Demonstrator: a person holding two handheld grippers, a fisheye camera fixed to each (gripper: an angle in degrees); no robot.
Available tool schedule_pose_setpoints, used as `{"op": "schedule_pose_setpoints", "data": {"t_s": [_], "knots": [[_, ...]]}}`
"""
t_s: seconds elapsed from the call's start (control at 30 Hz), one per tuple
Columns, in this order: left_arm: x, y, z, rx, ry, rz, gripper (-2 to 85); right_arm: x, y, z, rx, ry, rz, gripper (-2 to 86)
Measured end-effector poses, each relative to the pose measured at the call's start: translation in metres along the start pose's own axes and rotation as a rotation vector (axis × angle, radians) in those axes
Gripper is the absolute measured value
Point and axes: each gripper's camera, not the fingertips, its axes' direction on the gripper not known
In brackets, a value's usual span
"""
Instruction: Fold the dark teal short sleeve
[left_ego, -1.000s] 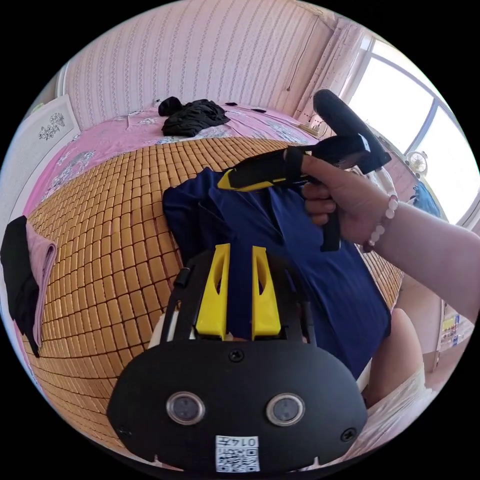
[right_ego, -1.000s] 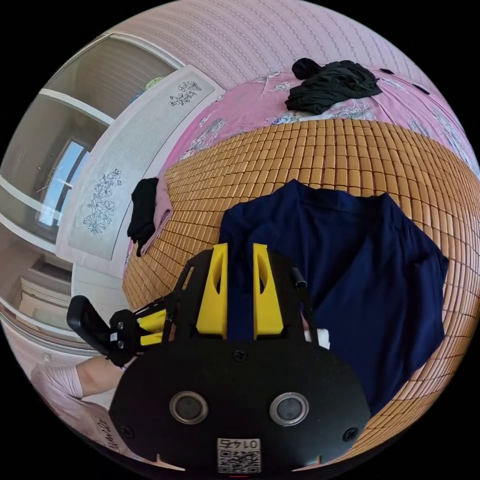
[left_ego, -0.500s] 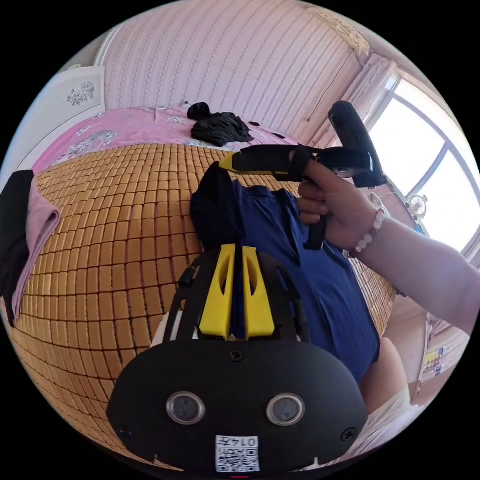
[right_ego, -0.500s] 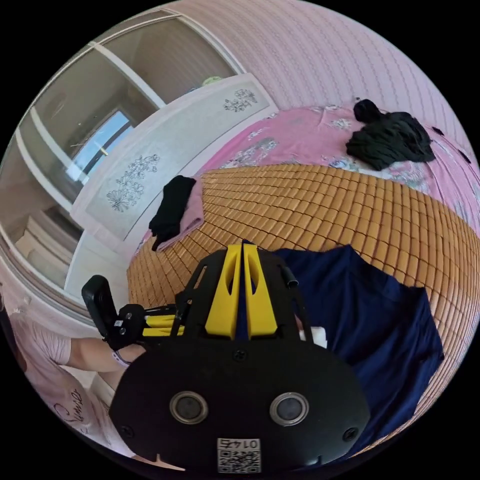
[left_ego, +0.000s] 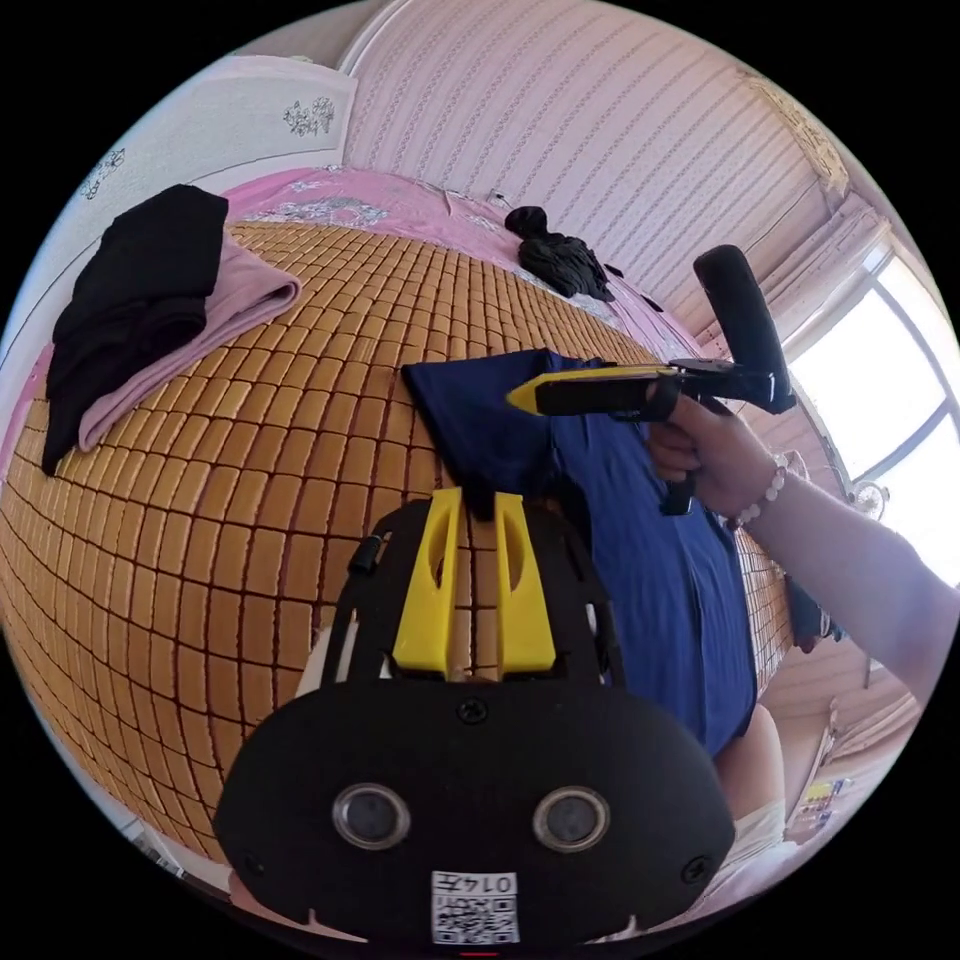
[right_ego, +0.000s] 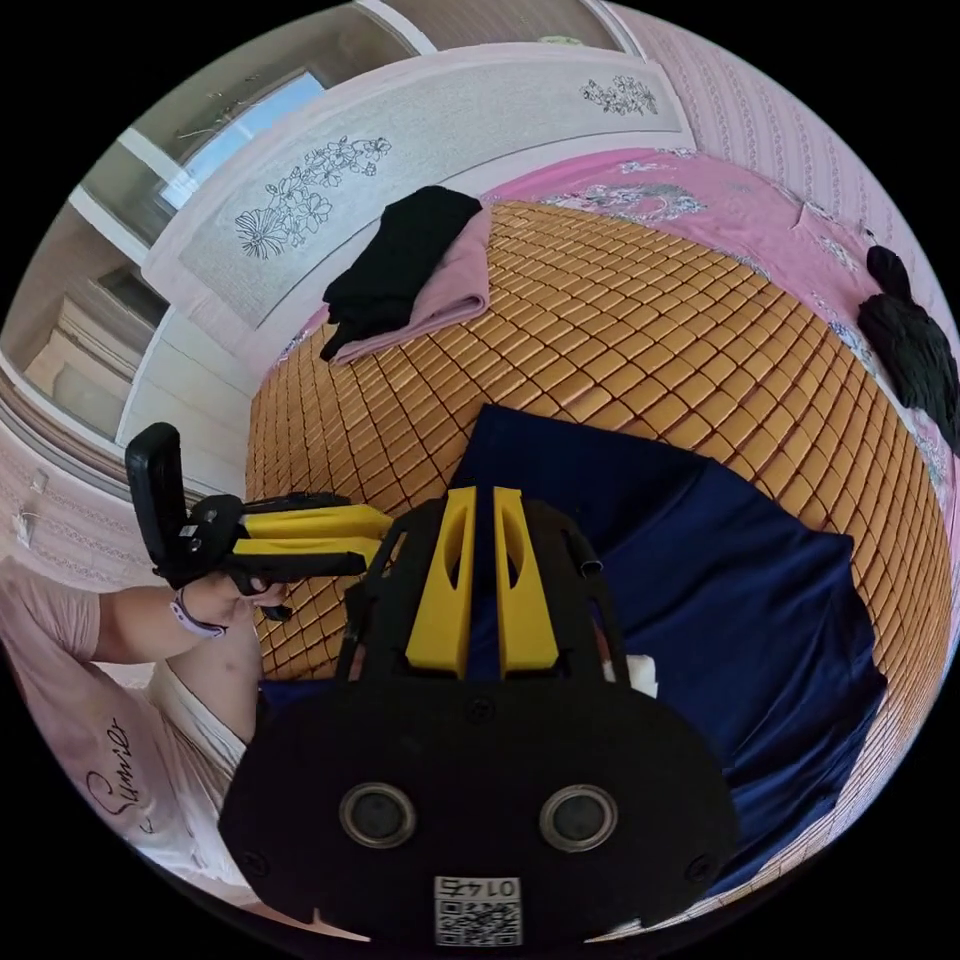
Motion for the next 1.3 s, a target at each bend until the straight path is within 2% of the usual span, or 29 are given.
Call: {"op": "schedule_pose_setpoints", "data": {"t_s": [0.1,0.23,0.37,0.43,0.53,0.6,0.67,0.83,1.03,1.13,1.2,1.3], "knots": [[0.009,-0.019,0.028,-0.080,-0.062,0.022,5.1,0.003,-0.002,0.014,-0.008,-0.015,0.058,1.8],[0.016,-0.029,0.036,-0.073,-0.062,0.062,3.7,0.004,0.000,0.006,0.059,0.011,0.057,1.6],[0.022,-0.031,0.033,-0.049,-0.109,0.056,4.6,0.014,0.043,-0.056,0.320,-0.106,0.126,3.2],[0.029,-0.029,0.030,-0.032,-0.096,0.075,5.4,0.027,0.081,-0.086,0.393,-0.114,0.182,4.3],[0.058,-0.031,0.027,0.015,-0.037,0.150,5.6,0.055,0.156,-0.134,0.401,0.082,0.316,5.5],[0.086,-0.035,0.032,0.014,0.009,0.218,5.5,0.079,0.214,-0.167,0.297,0.425,0.499,6.7],[0.119,-0.042,0.043,-0.005,0.071,0.295,5.3,0.100,0.252,-0.188,0.275,0.546,0.639,8.0],[0.228,-0.073,0.095,-0.124,0.267,0.583,4.1,0.145,0.304,-0.218,0.368,0.484,0.836,8.8],[0.337,-0.107,0.158,-0.189,0.212,0.710,5.2,0.170,0.314,-0.226,0.420,0.348,0.820,1.8],[0.375,-0.118,0.170,-0.153,0.232,0.727,5.2,0.147,0.343,-0.255,0.606,0.390,0.844,1.1],[0.395,-0.118,0.174,-0.126,0.259,0.766,5.2,0.121,0.375,-0.268,0.715,0.450,0.937,1.1],[0.425,-0.110,0.191,-0.148,0.246,0.820,5.2,0.116,0.396,-0.257,0.658,0.388,0.997,1.3]]}}
